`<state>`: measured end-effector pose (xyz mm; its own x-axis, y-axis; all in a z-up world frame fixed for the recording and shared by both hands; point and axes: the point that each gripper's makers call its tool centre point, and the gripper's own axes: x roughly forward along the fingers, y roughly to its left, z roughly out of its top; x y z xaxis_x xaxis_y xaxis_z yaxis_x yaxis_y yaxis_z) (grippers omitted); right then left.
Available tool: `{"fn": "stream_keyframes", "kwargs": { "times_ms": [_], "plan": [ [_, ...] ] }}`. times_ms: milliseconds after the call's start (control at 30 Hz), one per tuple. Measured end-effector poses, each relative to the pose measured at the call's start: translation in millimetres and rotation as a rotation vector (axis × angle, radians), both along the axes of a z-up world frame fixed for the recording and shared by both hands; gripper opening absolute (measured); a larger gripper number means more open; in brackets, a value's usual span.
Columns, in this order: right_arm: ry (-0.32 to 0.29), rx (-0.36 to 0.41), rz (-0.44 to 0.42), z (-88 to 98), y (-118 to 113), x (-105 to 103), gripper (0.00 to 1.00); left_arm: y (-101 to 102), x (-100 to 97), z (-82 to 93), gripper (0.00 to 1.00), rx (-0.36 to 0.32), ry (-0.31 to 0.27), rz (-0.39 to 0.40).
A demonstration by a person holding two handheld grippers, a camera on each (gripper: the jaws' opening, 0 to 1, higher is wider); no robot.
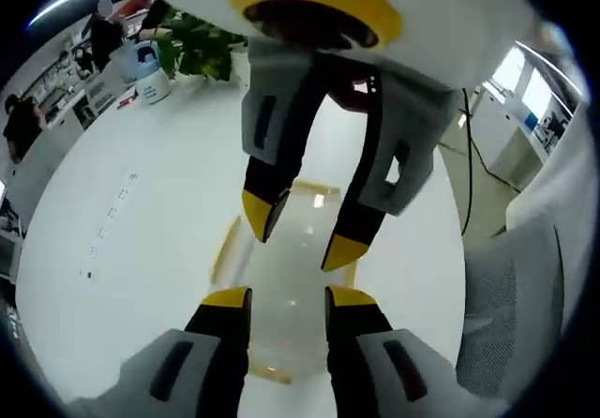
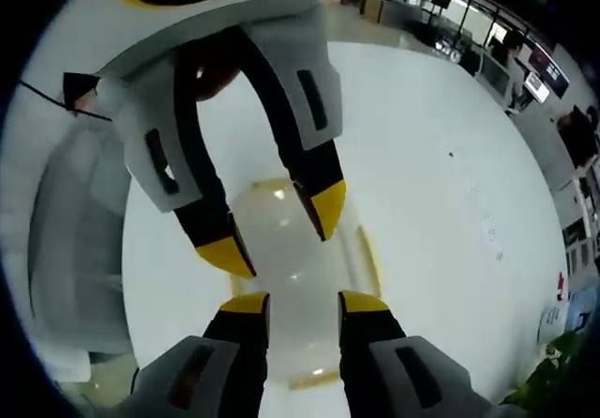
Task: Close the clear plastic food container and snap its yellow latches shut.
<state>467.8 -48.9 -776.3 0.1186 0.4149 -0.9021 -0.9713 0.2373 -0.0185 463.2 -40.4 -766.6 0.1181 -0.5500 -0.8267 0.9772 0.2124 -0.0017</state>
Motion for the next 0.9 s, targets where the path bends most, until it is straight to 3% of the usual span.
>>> {"fn": "stream_keyframes", "kwargs": {
  "times_ms": [900],
  "plan": [
    [-0.026,0.016,-0.015,0.8,9,20,0.28,-2,-8.7,-4.1,0.32,-0.039,0.031,0.062]
  ]
}}
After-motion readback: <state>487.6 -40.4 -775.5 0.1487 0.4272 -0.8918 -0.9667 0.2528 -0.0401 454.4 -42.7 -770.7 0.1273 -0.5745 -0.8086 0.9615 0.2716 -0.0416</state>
